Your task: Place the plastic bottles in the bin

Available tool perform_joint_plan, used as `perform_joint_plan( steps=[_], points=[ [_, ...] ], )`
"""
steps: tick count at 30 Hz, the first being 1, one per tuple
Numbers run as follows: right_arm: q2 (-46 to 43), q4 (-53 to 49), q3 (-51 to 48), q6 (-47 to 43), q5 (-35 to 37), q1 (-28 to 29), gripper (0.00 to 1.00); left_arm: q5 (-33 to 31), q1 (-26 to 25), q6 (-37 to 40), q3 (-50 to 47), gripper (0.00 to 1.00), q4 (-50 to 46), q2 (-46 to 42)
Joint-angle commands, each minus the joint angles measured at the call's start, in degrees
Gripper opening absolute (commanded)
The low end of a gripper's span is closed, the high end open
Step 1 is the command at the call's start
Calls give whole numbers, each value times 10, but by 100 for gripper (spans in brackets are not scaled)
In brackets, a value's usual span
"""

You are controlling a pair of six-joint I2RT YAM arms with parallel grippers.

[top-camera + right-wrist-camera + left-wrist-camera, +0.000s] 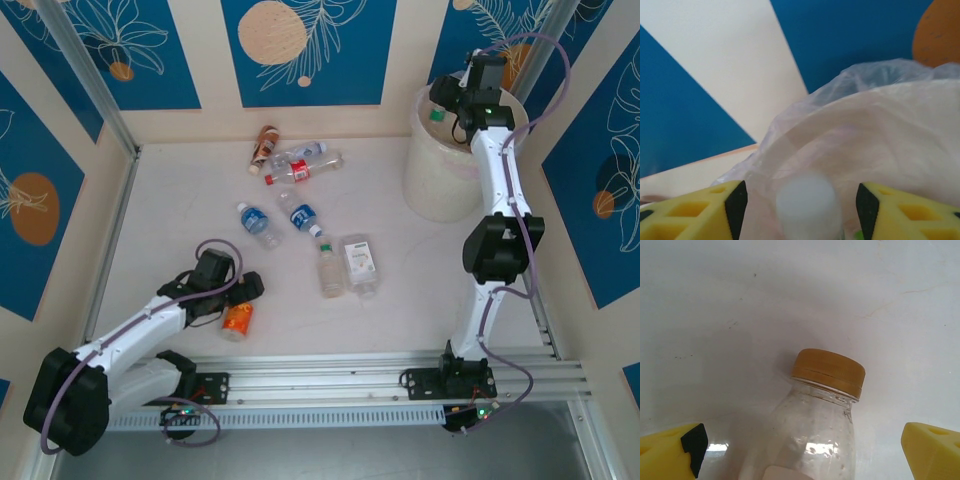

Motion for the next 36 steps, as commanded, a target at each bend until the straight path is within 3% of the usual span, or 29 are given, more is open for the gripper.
perform_joint_plan(
  steps=[1,10,15,17,18,27,36],
  points=[
    [1,-22,29,27,-73,-5,66,13,-3,13,-8,100,7,7],
    [-39,-17,4,43,-103,-10,71,24,-9,38,-4,100,4,22],
    [-95,7,-49,47,-121,-9,85,15,-30,49,3,100,-4,22],
    [-127,21,-84,52,-122,-8,98,3,-46,47,6,100,-10,25],
    [-141,29,-100,55,-121,-7,100,-5,-55,44,7,100,-15,26],
    [-312,118,-324,120,-137,4,99,-99,-133,19,31,99,-56,56],
    [-435,138,-477,133,-128,26,99,-196,-269,-77,52,96,-140,55]
  ],
)
